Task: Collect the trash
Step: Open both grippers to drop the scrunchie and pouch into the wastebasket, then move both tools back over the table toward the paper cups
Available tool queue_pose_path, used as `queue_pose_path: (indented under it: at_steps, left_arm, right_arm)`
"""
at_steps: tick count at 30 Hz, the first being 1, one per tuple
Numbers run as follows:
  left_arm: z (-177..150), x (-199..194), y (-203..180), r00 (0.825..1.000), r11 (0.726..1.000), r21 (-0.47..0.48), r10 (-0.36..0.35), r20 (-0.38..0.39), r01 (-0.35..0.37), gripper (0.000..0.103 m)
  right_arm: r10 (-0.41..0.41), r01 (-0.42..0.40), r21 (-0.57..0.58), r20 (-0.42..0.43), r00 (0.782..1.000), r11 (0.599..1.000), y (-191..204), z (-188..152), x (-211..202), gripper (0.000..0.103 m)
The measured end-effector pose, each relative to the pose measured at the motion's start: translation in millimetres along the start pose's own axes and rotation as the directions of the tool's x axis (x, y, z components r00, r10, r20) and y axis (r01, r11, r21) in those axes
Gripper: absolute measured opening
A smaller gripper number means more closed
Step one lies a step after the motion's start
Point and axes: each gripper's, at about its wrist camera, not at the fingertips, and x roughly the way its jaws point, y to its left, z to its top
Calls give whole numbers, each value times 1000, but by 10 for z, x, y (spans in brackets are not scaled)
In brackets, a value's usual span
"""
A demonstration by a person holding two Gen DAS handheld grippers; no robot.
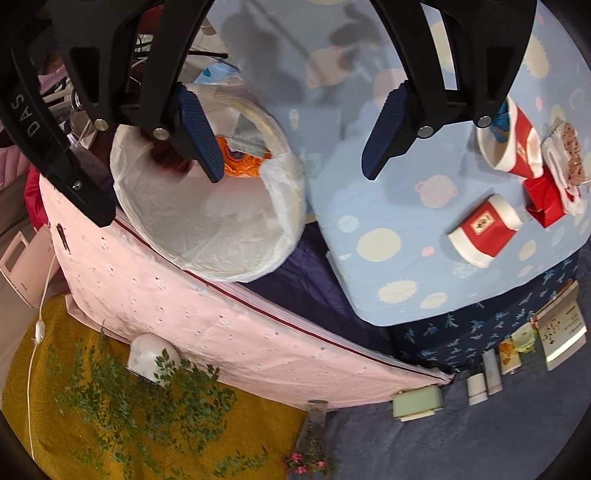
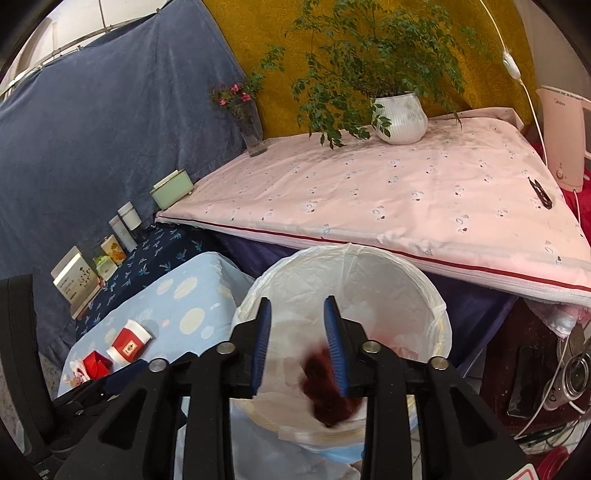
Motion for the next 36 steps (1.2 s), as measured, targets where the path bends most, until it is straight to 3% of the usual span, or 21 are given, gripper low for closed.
queue_pose_path:
  at_steps: [16,30,36]
  left_arm:
    - [-313,-410,881,991,984,-121,136,3,-134,75]
    - [-817,-622,1848,958,932,-223,276,-76,-286,76]
    - [-970,-676,2162,947,907,-274,301,-111,-320,76]
  right_arm:
    - [115,-124,-108,-87,990,986,774,-385,-149,33]
    - [223,-279,-184,-277,935,942,1521,-1094,23,31]
    - [236,-321,-213,-345,908,923,1754,-1334,205,27]
